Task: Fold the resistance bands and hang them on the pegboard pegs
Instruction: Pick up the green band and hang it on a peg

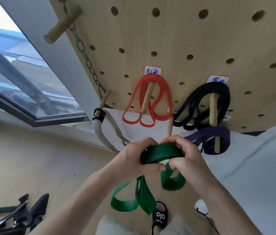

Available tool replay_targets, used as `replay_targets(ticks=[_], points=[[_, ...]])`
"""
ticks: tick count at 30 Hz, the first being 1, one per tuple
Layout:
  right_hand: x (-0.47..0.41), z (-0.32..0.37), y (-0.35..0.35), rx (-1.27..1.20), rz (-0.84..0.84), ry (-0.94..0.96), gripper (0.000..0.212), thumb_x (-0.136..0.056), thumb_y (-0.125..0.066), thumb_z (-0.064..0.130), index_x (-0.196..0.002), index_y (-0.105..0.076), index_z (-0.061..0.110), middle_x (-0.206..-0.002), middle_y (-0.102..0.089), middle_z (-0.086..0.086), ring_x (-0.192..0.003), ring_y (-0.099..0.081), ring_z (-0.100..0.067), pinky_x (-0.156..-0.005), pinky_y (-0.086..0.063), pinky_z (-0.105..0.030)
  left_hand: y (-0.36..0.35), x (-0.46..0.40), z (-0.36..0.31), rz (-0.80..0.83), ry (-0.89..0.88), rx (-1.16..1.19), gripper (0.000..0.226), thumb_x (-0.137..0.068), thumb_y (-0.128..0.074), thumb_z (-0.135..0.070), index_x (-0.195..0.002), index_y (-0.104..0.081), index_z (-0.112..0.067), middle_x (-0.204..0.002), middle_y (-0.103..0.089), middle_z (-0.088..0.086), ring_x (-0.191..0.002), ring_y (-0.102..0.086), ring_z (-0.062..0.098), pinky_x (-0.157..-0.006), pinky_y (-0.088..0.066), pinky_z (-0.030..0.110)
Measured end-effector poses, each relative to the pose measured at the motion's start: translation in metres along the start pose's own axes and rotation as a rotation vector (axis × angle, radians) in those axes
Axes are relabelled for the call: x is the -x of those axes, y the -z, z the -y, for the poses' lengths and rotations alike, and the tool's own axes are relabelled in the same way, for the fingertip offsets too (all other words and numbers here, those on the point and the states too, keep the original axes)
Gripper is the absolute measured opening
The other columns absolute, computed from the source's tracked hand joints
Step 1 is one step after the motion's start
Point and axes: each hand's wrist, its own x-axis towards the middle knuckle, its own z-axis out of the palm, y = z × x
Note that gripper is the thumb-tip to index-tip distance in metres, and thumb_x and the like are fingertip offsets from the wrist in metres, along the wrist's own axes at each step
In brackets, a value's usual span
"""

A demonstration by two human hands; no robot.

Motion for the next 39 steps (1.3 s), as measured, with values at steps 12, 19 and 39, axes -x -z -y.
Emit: replay_targets(ticks=[12, 19, 39], points=[[-0.037, -0.023, 0.025, -0.227, -0.204, -0.034, 0.011, -0.091, -0.072, 0.023, -0.102, -0.071, 0.023, -0.099, -0.072, -0.003, -0.096, -0.068, -0.014, -0.080, -0.049, -0.016, 0.014, -0.071, 0.052, 0.196, 0.014, 0.052, 0.033, -0.086, -0.070, -0.055, -0.113, -0.061, -0.037, -0.099, -0.068, -0.013, -0.098, -0.065, 0.010, -0.086, -0.056, 0.040], [-0.085, -0.041, 0.031, -0.162, -0.369, -0.055, 0.006, -0.095, -0.067, 0.018, -0.092, -0.070, 0.023, -0.080, -0.070, 0.006, -0.085, -0.067, -0.013, -0.083, -0.050, -0.032, 0.016, -0.113, 0.073, 0.162, 0.009, 0.014, 0.046, -0.080, -0.063, -0.068, -0.110, -0.061, -0.034, -0.083, -0.060, -0.007, -0.075, -0.057, 0.013, -0.069, -0.048, 0.031], [-0.127, -0.078, 0.013, -0.353, -0.652, -0.072, 0.021, -0.090, -0.077, 0.020, -0.102, -0.065, 0.007, -0.093, -0.071, -0.001, -0.079, -0.066, 0.003, -0.066, -0.044, -0.005, 0.017, -0.144, 0.088, 0.221, 0.005, 0.163, 0.030, -0.077, -0.079, -0.043, -0.104, -0.069, -0.051, -0.101, -0.073, -0.012, -0.101, -0.072, 0.015, -0.098, -0.057, 0.043]])
